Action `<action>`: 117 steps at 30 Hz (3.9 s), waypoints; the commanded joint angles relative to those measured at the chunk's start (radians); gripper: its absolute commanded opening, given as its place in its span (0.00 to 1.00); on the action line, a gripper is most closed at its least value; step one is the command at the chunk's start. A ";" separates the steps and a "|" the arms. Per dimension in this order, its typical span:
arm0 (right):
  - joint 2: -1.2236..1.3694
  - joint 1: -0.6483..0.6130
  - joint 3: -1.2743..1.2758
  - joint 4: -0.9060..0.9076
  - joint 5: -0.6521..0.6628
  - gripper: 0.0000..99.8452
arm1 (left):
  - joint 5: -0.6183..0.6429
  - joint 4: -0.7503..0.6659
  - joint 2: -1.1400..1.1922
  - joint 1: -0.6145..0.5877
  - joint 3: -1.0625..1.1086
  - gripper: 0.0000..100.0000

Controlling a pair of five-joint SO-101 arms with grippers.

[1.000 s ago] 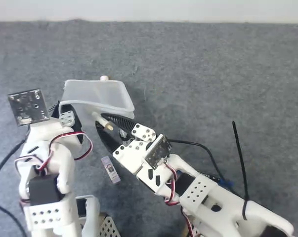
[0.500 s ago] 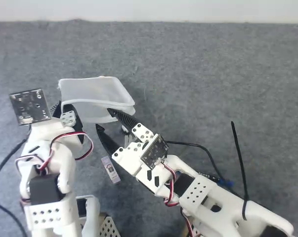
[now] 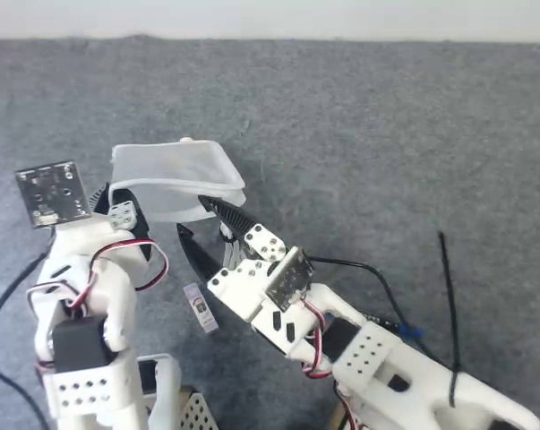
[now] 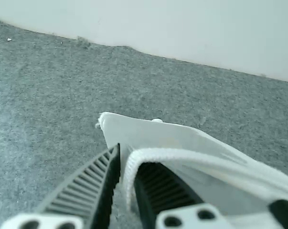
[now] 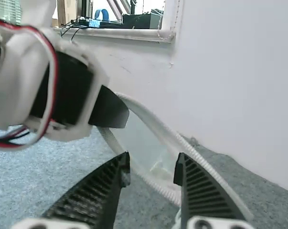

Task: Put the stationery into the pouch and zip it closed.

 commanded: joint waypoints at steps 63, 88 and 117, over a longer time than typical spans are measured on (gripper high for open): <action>0.435 0.151 -0.374 0.366 -0.061 0.15 | 0.141 0.015 -0.028 -0.259 -0.252 0.01; 1.032 0.150 -0.934 0.440 -0.147 0.15 | 0.164 -0.025 -0.028 -0.500 -0.168 0.01; 1.589 0.211 -1.729 0.860 -0.218 0.15 | 0.196 -0.041 -0.028 -0.606 -0.168 0.01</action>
